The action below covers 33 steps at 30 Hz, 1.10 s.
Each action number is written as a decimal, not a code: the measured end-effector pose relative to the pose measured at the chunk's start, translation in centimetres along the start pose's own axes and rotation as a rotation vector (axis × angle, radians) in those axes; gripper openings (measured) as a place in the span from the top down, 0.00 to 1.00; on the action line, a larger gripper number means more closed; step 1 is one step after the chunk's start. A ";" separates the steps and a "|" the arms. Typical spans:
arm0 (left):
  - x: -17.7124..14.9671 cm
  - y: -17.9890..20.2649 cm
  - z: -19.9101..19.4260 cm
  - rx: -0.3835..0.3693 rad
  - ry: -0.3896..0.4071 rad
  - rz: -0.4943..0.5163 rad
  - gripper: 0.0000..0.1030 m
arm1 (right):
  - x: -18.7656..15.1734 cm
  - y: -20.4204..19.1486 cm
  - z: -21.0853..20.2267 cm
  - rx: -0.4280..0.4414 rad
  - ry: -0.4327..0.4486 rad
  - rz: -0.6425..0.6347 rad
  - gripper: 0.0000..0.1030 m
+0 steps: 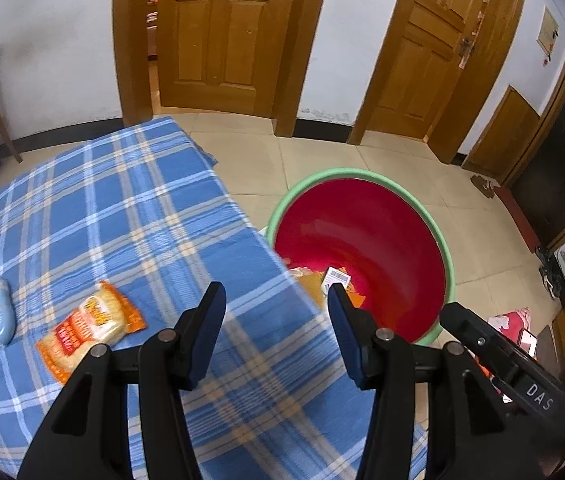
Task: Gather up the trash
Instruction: 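Open the left tool over the red bucket to drop the yellow foam net, then move both tools back over the table toward the blue toy and snack packet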
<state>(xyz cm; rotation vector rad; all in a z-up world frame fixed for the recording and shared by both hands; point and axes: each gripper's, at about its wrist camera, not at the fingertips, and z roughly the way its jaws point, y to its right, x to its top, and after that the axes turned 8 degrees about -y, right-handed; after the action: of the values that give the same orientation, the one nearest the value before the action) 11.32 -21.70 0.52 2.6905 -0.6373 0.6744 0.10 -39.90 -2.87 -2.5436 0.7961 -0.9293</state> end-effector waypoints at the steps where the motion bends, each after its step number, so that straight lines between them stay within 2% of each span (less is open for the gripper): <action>1: -0.1 -0.4 -0.3 0.003 0.007 -0.009 0.48 | -0.2 -0.3 -0.1 0.003 0.001 -0.007 0.44; 7: -1.0 -2.7 -2.1 0.032 0.037 -0.052 0.48 | -0.9 -2.3 -0.2 0.018 -0.010 -0.048 0.41; 9: -1.2 -3.7 -2.6 0.040 0.043 -0.070 0.48 | -1.1 -2.9 -0.1 0.024 -0.012 -0.060 0.36; 19: -2.5 -8.6 -4.4 0.085 0.064 -0.148 0.48 | -2.4 -6.0 0.3 0.039 -0.031 -0.128 0.34; 33: -3.7 -16.0 -5.5 0.191 0.069 -0.219 0.48 | -3.7 -9.4 2.1 0.024 -0.073 -0.178 0.31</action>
<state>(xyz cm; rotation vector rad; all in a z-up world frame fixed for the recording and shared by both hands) 14.13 -4.59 0.53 2.8385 -0.2666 0.8001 2.82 -29.98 -1.85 -2.6443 0.5411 -0.8863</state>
